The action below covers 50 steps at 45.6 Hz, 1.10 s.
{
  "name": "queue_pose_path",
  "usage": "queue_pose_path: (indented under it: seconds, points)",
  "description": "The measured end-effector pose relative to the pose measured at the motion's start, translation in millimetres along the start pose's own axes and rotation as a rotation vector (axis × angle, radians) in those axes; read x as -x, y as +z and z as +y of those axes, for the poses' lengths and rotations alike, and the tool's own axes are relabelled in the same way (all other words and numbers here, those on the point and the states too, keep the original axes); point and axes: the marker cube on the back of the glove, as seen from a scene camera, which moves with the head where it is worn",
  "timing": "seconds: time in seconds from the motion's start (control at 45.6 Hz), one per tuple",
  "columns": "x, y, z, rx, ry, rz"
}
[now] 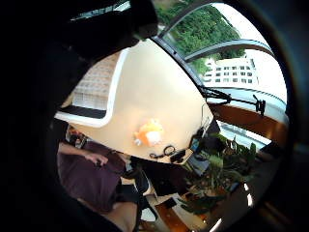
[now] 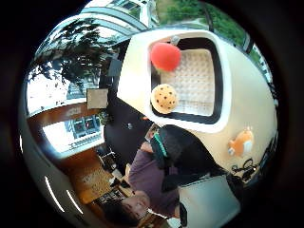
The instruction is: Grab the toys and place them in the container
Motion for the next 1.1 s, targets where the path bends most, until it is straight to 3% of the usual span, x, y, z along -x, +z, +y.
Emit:
queue_pose_path:
  seconds: [0.131, 0.329, 0.438, 0.57, 0.701, 0.942, 1.096]
  points:
    - [-60.9, 5.9, 48.3, -0.007, 0.251, -0.052]
    - [-127.3, 49.6, 98.6, -0.018, 0.344, -0.097]
    - [-149.2, 106.3, 110.9, 0.018, 0.351, -0.128]
    - [-160.8, 207.5, 110.9, 0.171, 0.373, -0.149]
    - [-148.8, 287.1, 112.9, 0.28, 0.277, -0.261]
    - [-135.0, 313.2, 92.1, -0.095, 0.27, -0.368]
    - [-141.0, 284.9, 79.6, -0.084, 0.26, -0.398]
